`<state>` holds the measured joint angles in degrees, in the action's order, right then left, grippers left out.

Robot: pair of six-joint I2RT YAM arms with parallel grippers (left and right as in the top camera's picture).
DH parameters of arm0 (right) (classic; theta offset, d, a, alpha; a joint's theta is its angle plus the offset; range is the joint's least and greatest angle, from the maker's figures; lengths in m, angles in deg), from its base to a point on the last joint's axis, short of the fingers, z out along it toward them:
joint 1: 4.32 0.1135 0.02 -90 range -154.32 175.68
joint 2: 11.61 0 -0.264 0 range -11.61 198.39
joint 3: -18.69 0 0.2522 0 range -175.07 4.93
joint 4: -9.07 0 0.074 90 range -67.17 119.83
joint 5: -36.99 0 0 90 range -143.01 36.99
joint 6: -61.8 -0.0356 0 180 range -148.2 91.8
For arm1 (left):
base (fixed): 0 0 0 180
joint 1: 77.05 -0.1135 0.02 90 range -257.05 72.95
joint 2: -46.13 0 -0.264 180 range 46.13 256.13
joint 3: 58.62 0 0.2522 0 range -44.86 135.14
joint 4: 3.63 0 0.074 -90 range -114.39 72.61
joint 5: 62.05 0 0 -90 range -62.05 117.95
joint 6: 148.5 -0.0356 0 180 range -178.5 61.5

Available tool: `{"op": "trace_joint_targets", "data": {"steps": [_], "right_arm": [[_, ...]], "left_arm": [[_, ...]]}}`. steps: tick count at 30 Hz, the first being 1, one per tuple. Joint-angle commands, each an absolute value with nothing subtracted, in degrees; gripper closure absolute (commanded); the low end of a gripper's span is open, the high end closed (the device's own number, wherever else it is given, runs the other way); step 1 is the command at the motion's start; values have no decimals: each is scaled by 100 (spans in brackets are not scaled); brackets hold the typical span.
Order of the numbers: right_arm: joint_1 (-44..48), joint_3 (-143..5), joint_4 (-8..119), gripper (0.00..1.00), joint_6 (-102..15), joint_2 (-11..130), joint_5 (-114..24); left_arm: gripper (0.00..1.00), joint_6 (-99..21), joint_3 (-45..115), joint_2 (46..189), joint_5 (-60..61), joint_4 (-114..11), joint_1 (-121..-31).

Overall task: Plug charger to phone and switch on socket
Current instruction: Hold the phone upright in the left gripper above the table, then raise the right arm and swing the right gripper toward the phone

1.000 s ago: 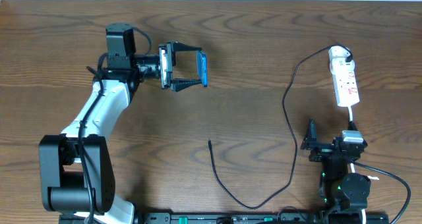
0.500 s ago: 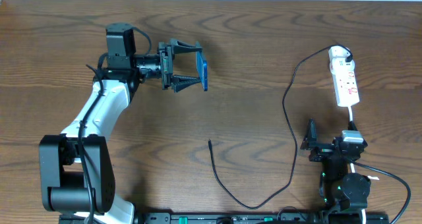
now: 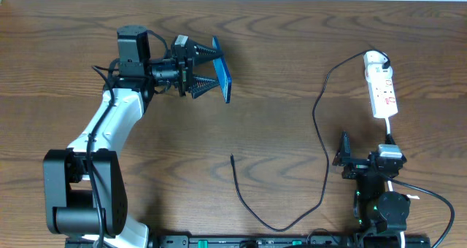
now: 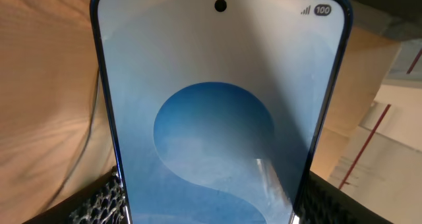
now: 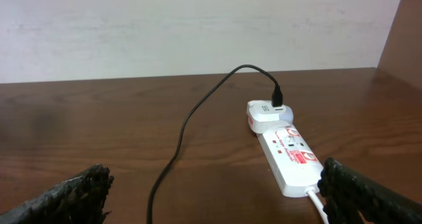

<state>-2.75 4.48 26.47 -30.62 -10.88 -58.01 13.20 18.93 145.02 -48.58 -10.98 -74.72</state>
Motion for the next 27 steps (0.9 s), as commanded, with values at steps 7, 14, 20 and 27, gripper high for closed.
{"op": "trace_joint_targets", "data": {"steps": [7, 14, 20, 27], "right_arm": [[-236, 461, 2654, 1, -3136, -1120, -5866], [-236, 461, 2652, 1, -3136, -1120, -5871], [-236, 461, 2652, 1, -3138, -1120, -5866], [-234, 461, 2361, 1, -3213, -1120, -5746]], "left_arm": [[93, 407, 2085, 14342, -4880, -1058, -7501], [92, 407, 2085, 14342, -4786, -1058, -7501], [92, 409, 2085, 14342, -4782, -1058, -7501], [93, 411, 2085, 14342, -4559, -1050, -7501]]}}
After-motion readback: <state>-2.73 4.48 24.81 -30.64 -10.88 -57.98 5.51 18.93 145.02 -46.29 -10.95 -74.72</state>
